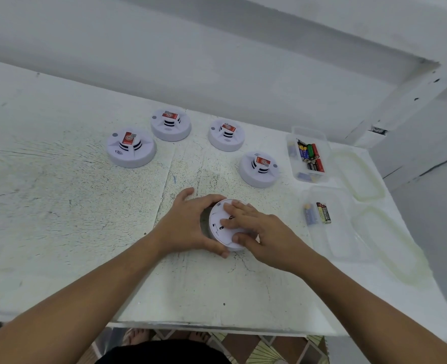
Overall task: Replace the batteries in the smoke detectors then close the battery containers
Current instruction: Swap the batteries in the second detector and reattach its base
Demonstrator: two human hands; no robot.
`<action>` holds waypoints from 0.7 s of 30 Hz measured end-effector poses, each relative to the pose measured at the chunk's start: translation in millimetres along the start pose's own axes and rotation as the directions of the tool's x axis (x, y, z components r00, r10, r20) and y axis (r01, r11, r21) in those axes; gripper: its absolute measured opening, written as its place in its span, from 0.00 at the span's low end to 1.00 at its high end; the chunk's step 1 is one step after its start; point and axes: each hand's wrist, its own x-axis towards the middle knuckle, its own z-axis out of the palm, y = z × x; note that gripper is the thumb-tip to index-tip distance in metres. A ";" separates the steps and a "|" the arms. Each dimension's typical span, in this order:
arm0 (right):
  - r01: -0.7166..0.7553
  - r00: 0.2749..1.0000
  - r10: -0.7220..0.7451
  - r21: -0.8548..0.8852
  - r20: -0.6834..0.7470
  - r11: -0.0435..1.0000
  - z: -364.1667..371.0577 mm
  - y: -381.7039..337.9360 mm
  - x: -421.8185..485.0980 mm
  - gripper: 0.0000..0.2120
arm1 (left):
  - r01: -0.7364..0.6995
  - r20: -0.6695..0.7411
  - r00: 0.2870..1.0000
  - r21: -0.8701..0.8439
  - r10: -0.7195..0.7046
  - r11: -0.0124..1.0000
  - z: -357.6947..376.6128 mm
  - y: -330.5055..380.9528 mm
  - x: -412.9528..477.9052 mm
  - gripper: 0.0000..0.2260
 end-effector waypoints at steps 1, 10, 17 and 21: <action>-0.003 1.000 0.003 0.003 -0.015 1.000 0.9 0.0 0.0 0.17 | -0.002 -0.002 1.000 -0.001 0.002 1.000 -0.3 0.5 0.1 0.47; -0.073 0.994 0.071 -0.018 -0.080 0.997 14.7 -5.3 -4.9 0.17 | -0.005 0.017 1.000 0.014 0.004 1.000 2.2 2.6 1.4 0.45; -0.120 0.990 0.118 -0.021 -0.082 0.993 17.5 -11.6 -9.5 0.17 | 0.042 0.001 0.999 0.009 -0.042 0.999 0.7 7.8 -1.3 0.49; -0.099 0.981 0.094 -0.019 -0.169 0.995 20.3 -6.7 -15.1 0.17 | 0.094 -0.002 0.996 -0.007 -0.094 0.996 2.1 5.4 -2.8 0.44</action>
